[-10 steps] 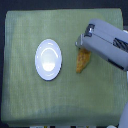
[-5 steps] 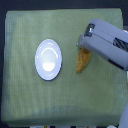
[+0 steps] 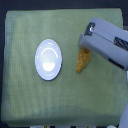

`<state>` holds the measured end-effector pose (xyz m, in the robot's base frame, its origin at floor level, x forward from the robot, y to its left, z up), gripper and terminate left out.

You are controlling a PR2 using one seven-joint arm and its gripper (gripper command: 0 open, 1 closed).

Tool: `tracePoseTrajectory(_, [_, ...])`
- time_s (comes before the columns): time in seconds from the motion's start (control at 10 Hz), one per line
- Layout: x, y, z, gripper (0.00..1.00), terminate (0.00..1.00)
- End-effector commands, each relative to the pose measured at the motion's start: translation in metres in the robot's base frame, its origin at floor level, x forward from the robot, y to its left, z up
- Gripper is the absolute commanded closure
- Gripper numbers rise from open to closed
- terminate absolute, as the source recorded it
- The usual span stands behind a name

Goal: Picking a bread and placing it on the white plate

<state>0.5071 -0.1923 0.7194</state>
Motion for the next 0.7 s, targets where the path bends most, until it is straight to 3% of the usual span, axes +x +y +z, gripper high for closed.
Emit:
tracePoseTrajectory(0.0, [0.007,0.002,0.019,1.00,0.00])
tracePoseTrajectory(0.3, [0.010,0.004,0.053,1.00,0.00])
tracePoseTrajectory(0.5, [0.008,0.011,0.101,1.00,0.00])
tracePoseTrajectory(0.6, [0.009,0.014,0.109,1.00,0.00])
